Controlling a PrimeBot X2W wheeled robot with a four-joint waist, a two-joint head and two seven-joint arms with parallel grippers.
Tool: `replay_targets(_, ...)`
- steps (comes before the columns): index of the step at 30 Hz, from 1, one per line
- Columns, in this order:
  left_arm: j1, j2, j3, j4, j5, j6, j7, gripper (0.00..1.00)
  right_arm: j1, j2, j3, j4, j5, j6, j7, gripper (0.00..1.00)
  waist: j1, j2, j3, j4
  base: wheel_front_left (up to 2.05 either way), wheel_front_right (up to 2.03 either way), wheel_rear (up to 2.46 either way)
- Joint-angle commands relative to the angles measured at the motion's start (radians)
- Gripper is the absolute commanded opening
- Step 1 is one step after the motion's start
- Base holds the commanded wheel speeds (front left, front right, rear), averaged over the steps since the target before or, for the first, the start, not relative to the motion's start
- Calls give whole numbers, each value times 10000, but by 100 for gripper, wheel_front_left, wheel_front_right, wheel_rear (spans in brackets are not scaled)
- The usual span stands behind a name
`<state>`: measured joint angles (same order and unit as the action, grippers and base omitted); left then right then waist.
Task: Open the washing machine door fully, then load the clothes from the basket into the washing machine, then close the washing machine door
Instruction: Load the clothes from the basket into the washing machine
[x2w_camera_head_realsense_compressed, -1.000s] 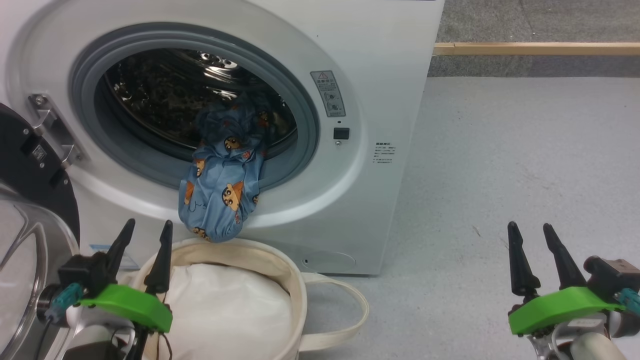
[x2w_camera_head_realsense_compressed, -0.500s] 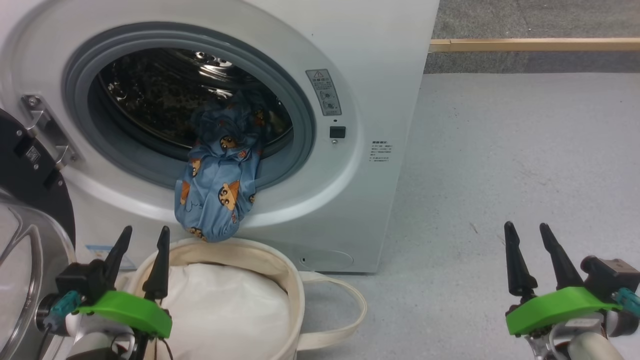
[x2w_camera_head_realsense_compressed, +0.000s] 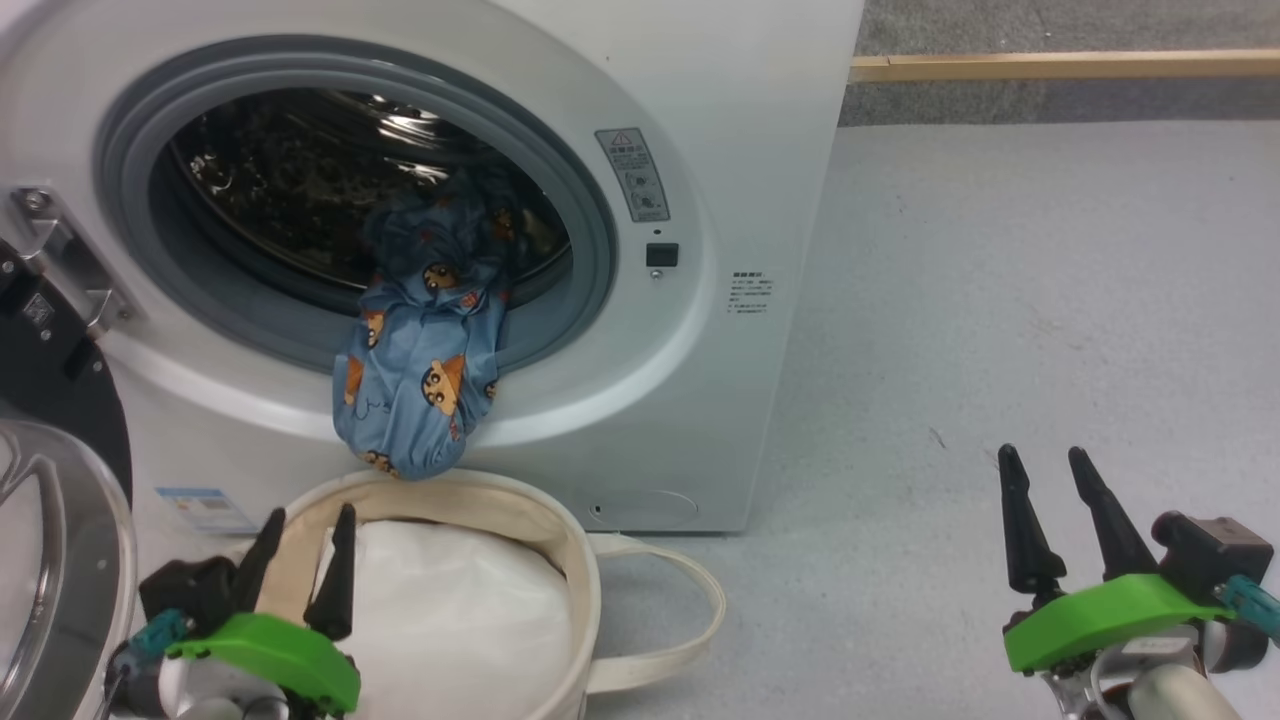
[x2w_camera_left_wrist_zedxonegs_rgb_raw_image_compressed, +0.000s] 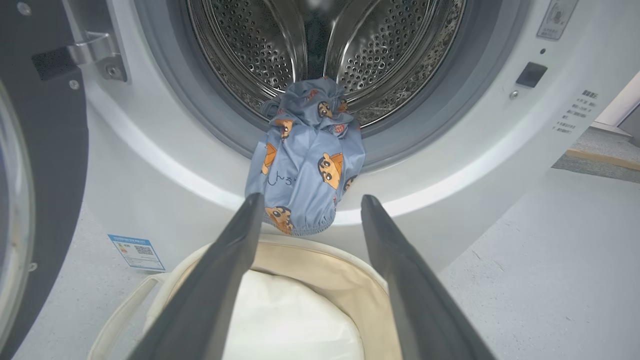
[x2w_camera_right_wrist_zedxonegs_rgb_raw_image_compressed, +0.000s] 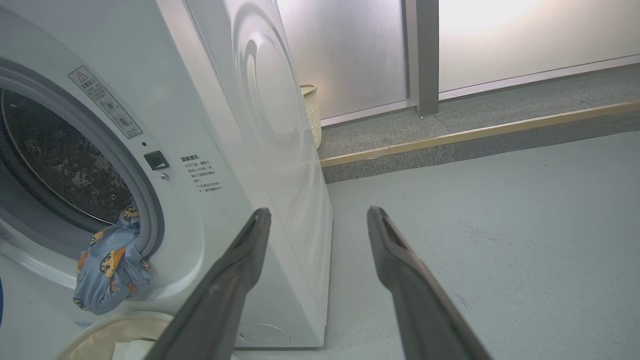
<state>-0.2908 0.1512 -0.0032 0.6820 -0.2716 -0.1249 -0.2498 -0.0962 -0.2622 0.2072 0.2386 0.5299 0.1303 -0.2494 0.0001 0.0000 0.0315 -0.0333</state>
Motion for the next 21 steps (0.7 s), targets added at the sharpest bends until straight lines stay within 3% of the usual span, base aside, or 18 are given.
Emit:
replay_targets(1, -633, 227, 146, 6, -160, -57, -120, 100, -344, -183, 176, -318, 26, 4, -124, 100, -1, 0, 97, -82, 0, 0, 0)
replay_targets(21, -2986, 1061, -942, 3363, -817, -57, -120, 100, -1011, 71, -98, -726, -318, 4, -124, 100, -1, 0, 2039, -1077, 0, 0, 0)
